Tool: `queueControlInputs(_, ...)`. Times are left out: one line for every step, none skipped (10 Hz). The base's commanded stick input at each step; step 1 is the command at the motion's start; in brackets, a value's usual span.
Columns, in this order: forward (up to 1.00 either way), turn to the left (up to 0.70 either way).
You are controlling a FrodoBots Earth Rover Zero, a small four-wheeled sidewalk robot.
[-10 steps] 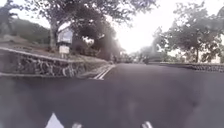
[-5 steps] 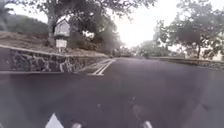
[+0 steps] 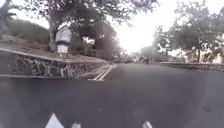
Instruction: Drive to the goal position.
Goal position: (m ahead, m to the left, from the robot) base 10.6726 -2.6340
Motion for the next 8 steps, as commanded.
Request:
queueControlInputs(0.5, -0.5)
queueControlInputs(0.5, -0.5)
queueControlInputs(0.5, -0.33)
queueControlInputs(0.5, -0.14)
queueControlInputs(0.5, -0.04)
queueControlInputs(0.5, -0.21)
queueControlInputs(0.5, -0.37)
queueControlInputs(0.5, -0.45)
